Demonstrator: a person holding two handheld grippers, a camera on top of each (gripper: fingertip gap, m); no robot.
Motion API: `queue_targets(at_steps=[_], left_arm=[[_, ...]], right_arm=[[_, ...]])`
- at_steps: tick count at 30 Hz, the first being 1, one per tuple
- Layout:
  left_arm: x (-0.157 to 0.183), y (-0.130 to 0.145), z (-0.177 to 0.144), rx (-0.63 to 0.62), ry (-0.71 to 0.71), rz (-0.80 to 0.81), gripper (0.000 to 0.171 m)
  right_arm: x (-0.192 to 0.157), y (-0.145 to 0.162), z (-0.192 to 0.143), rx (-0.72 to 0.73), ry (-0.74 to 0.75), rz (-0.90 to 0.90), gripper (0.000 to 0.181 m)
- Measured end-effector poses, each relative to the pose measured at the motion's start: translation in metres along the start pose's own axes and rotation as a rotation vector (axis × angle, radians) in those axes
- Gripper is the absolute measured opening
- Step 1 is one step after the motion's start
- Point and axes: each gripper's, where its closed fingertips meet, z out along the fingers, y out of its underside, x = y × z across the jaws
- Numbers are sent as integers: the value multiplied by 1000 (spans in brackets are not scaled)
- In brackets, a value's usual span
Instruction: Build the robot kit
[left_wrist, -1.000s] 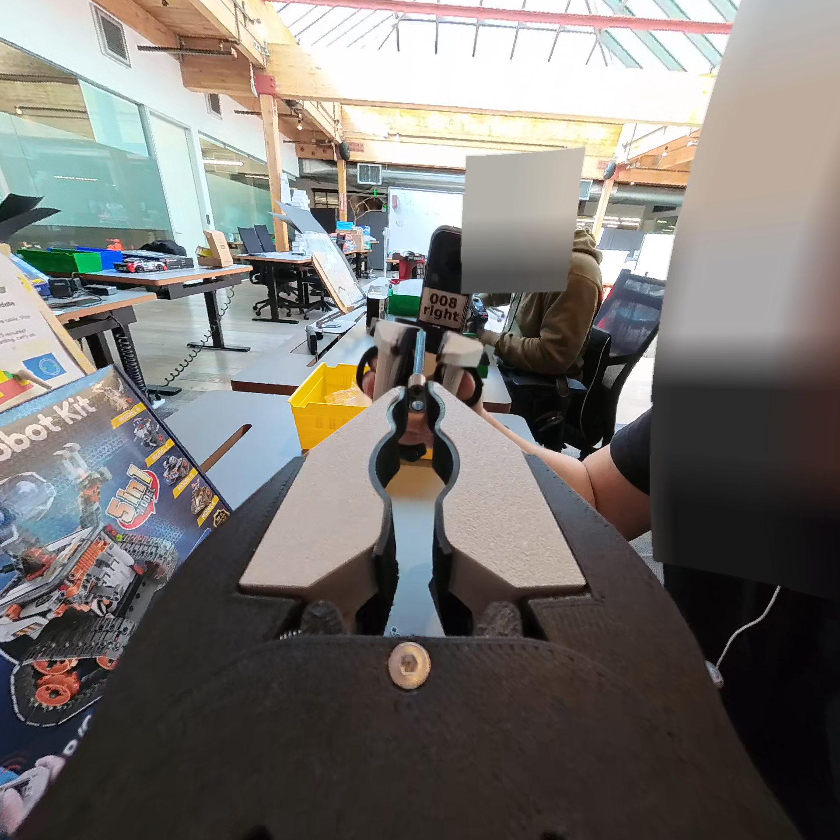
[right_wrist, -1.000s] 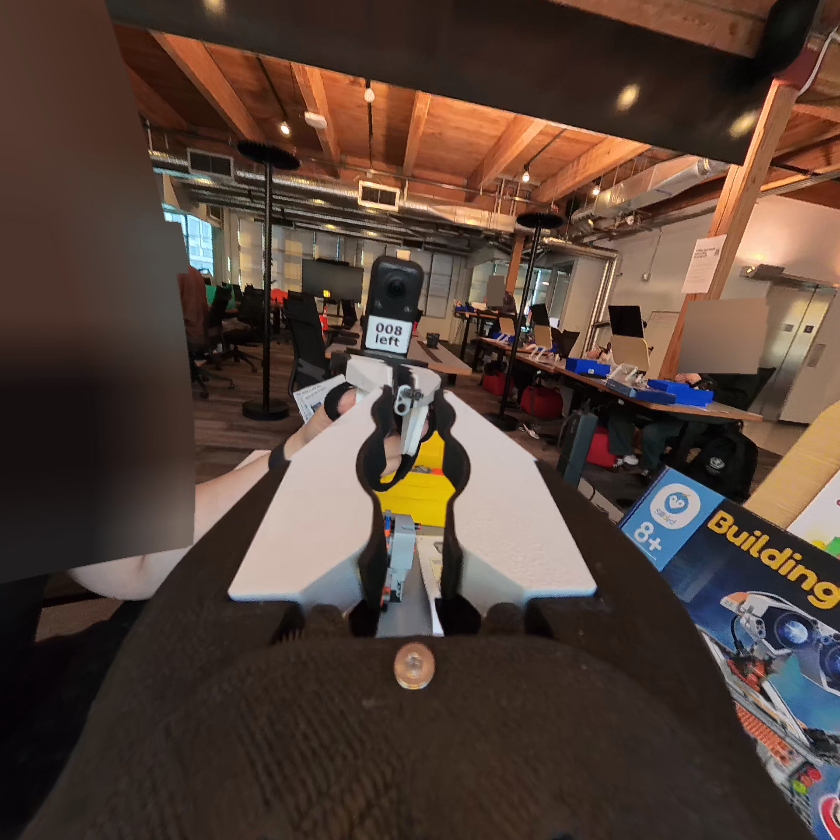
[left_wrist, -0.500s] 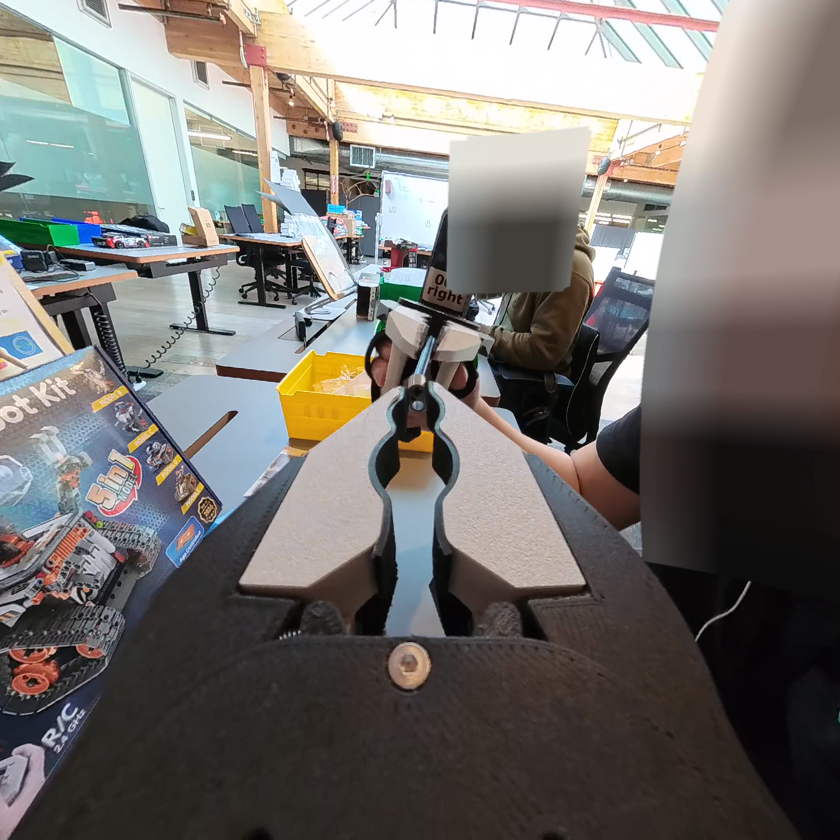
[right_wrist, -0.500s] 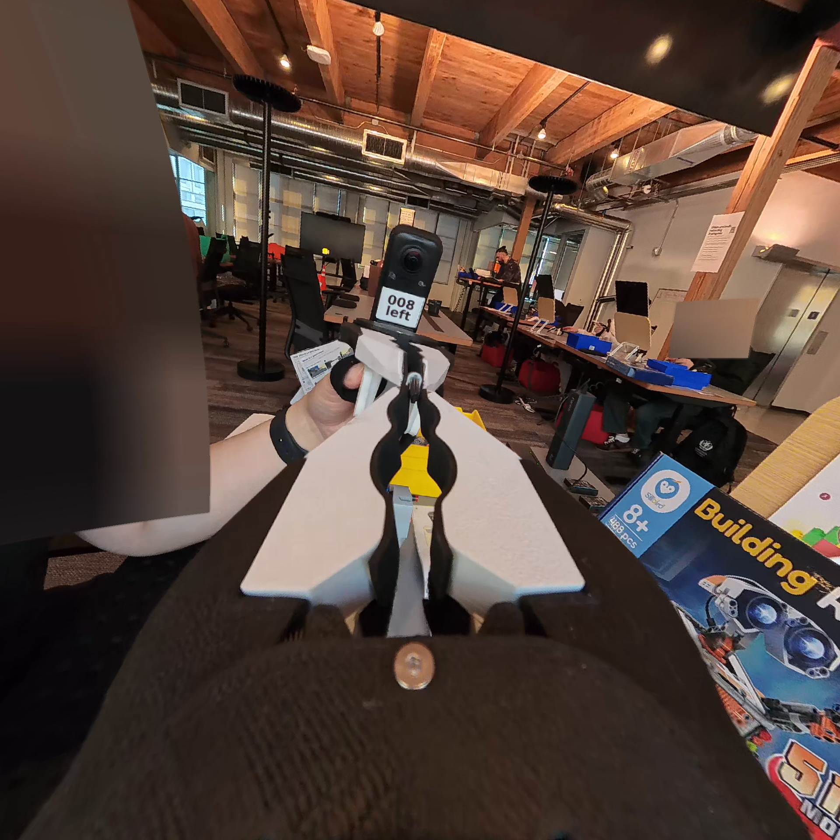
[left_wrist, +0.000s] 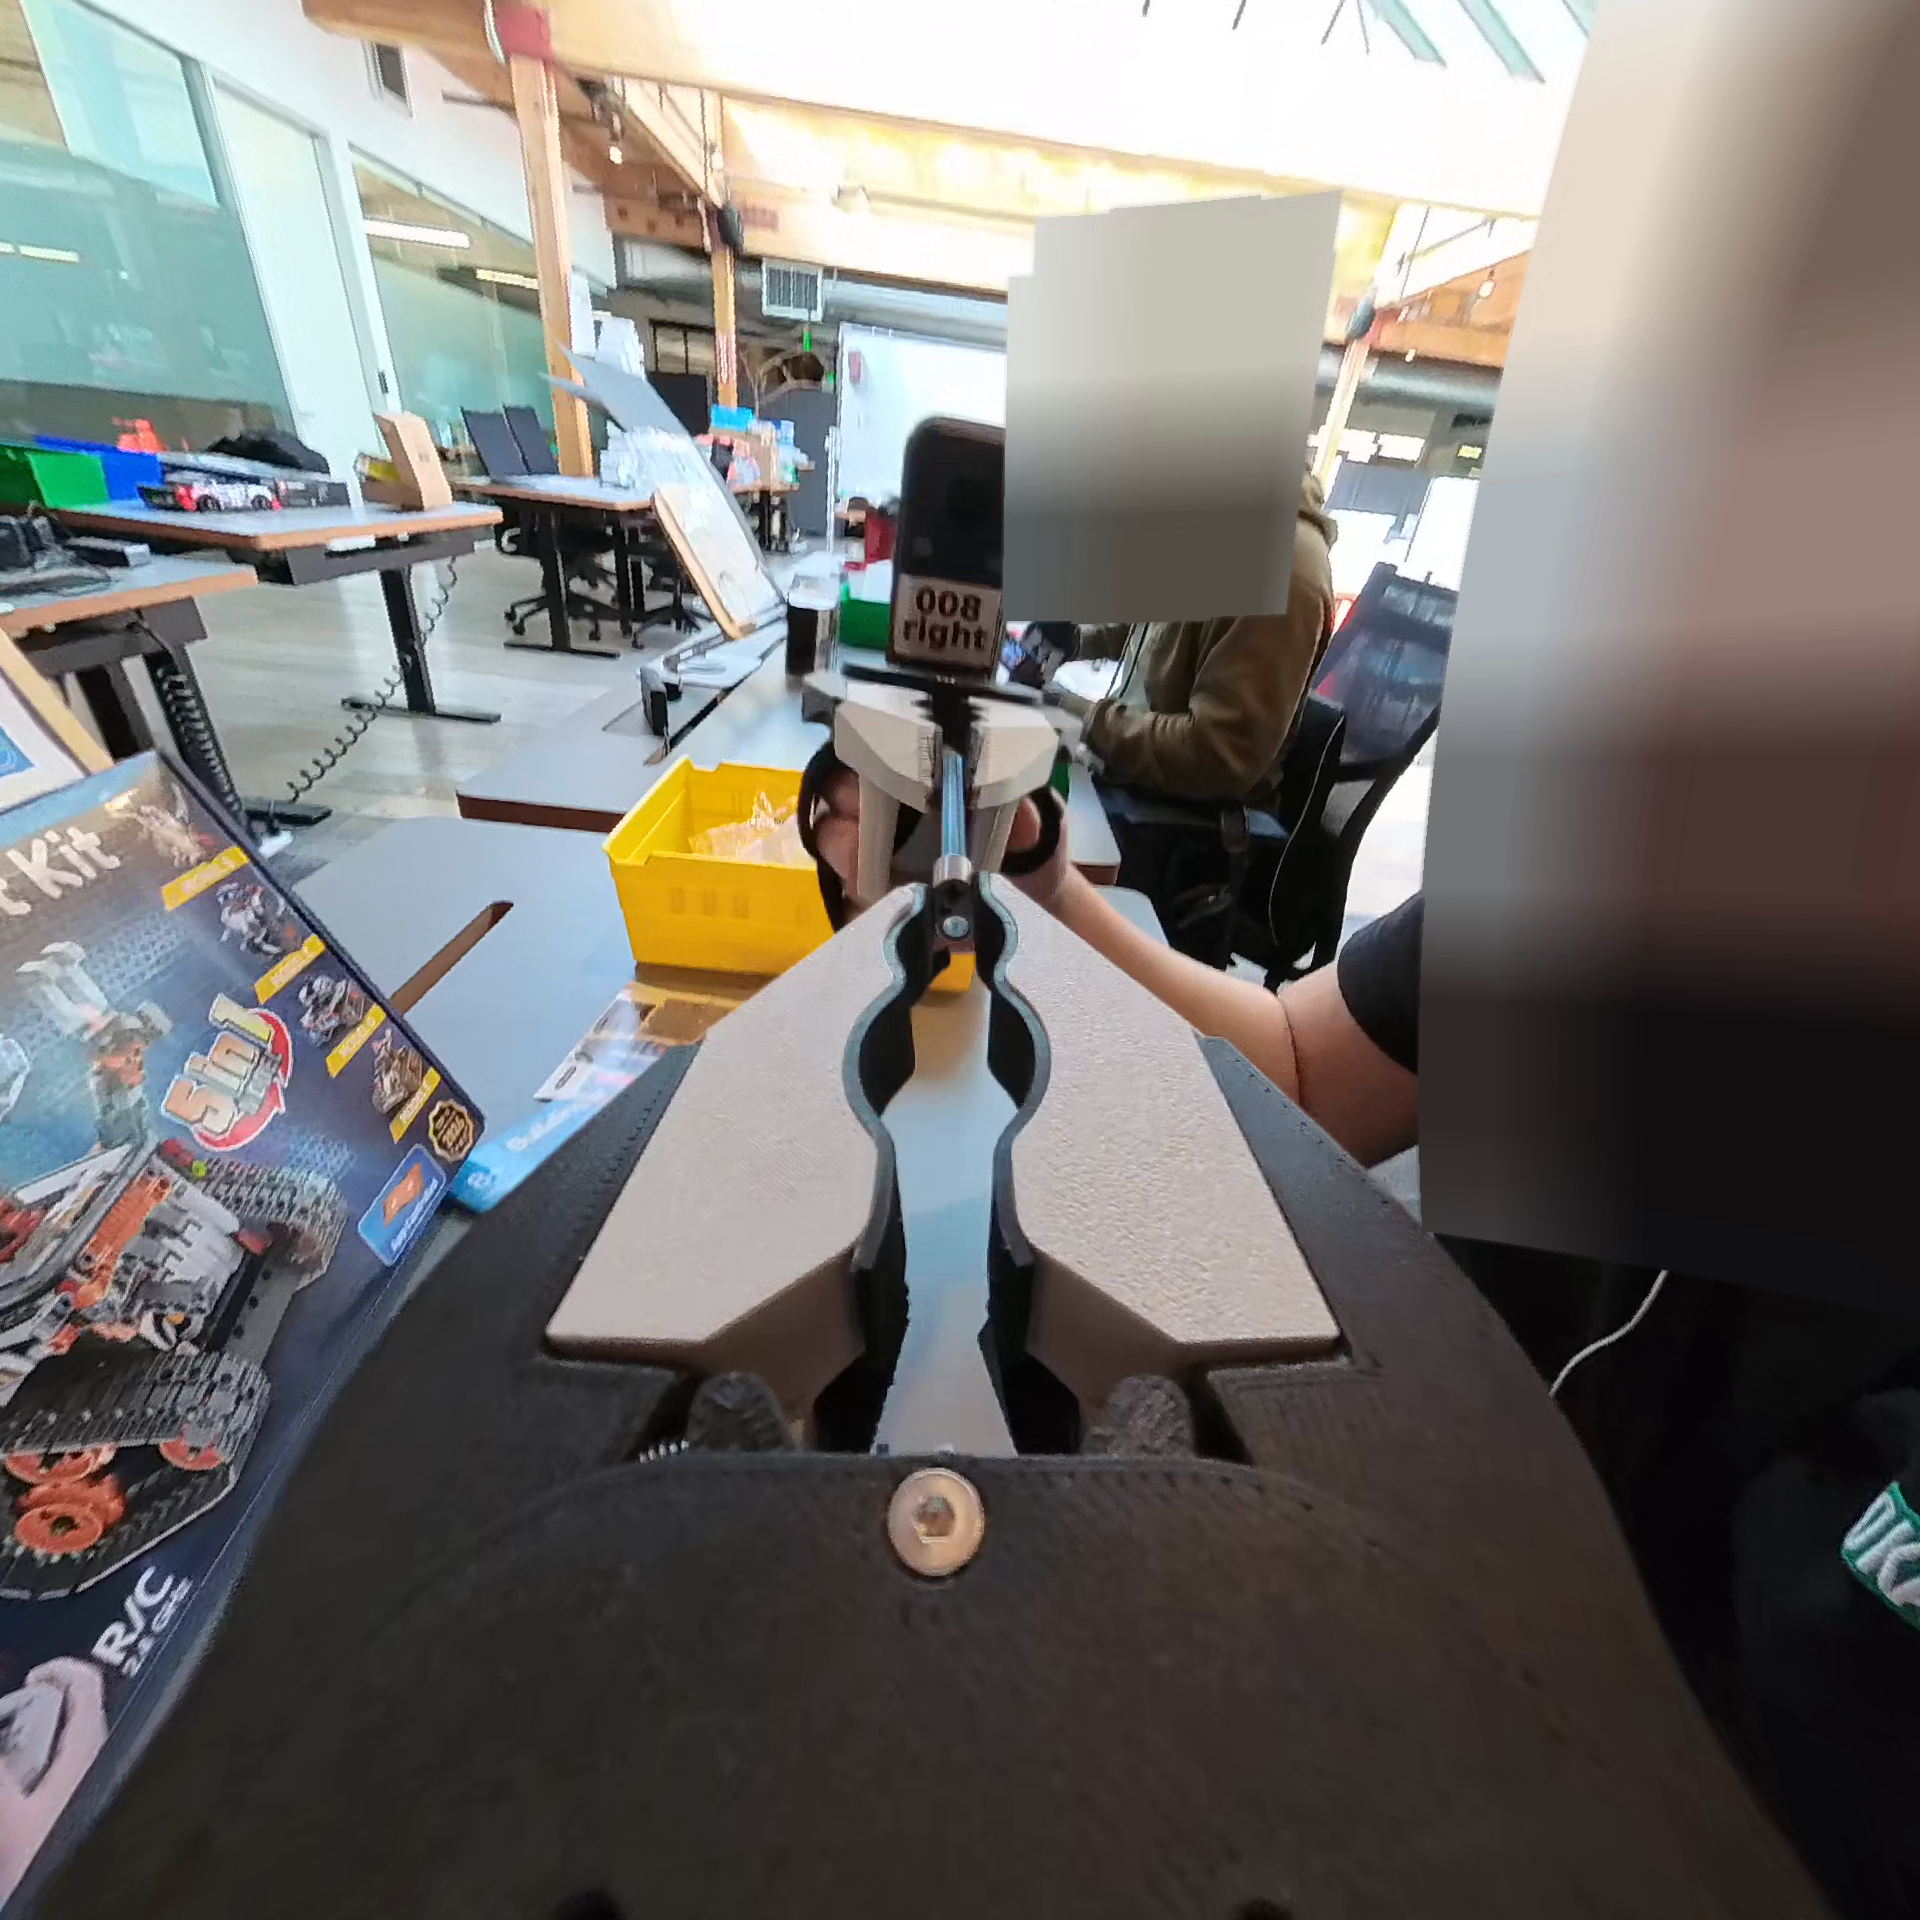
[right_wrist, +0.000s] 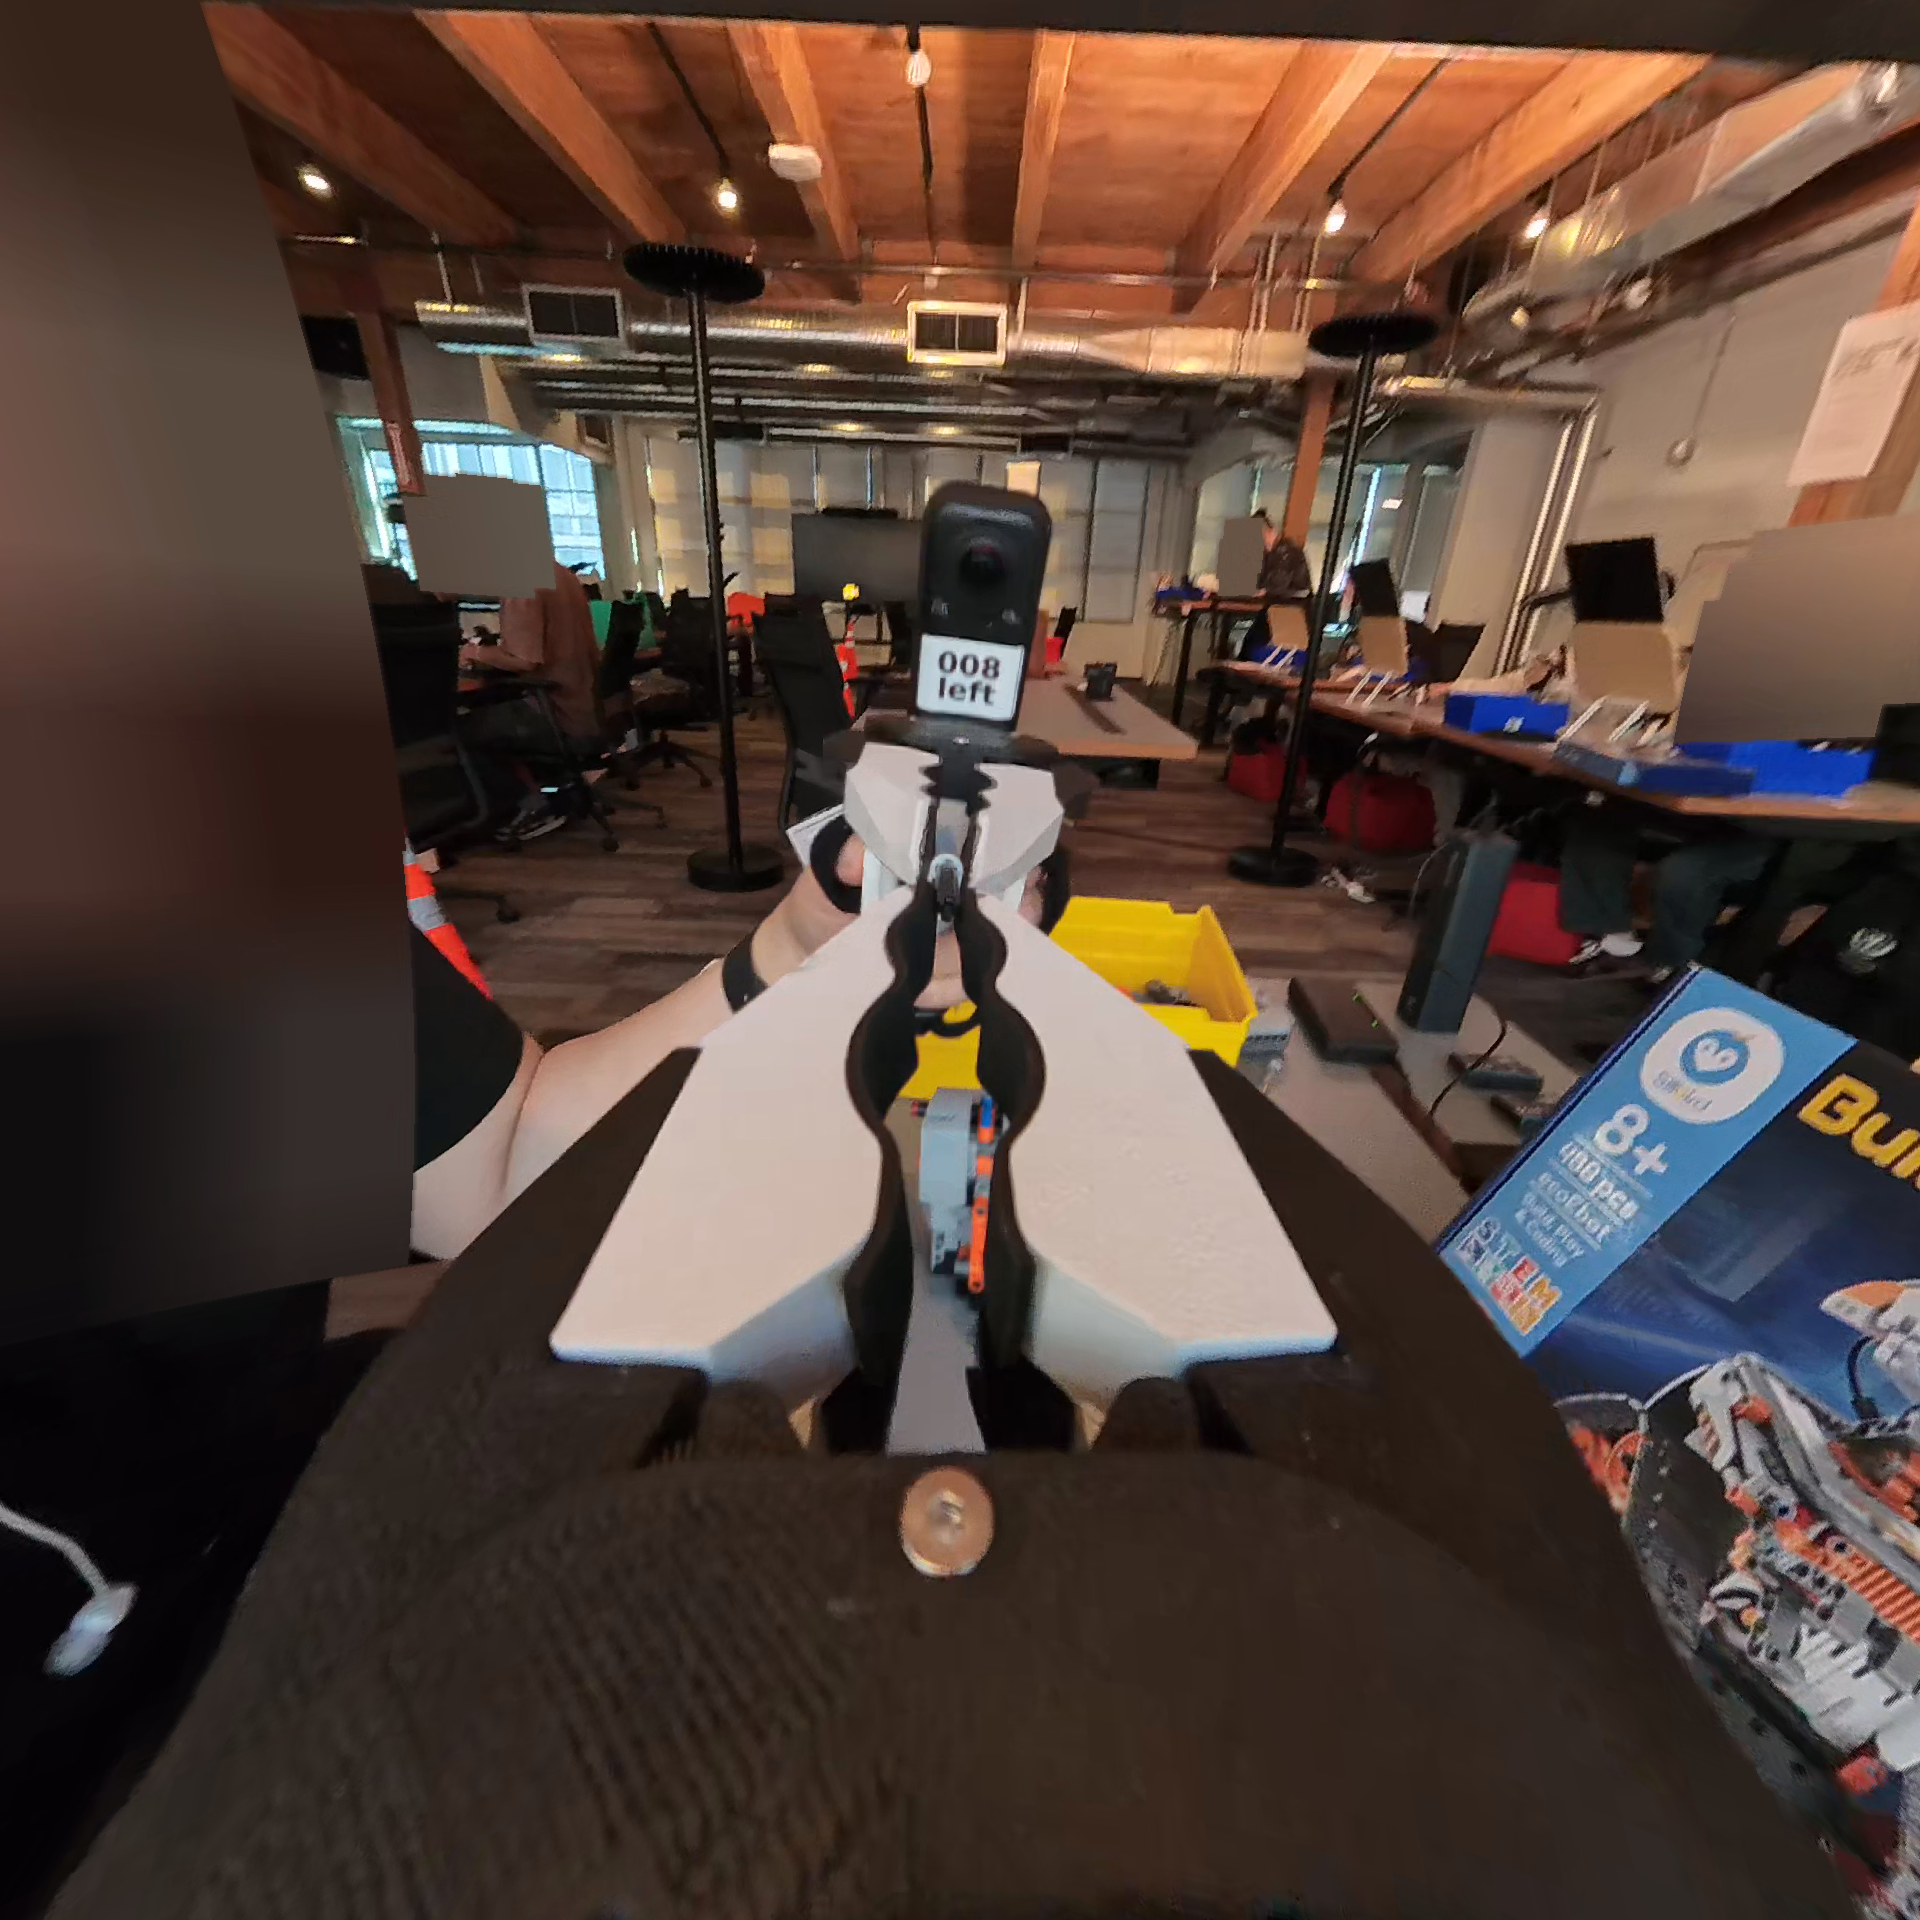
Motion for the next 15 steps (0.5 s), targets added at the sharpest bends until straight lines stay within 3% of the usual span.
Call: queue_targets(at_steps=[6, 15], left_arm=[[-2, 14, 4, -88, -9, -24, 5], [-7, 19, 4, -110, -25, -48, 5]], right_arm=[[1, 11, -6, -63, -34, 77, 1], [4, 17, -5, -87, -15, 67, 1]])
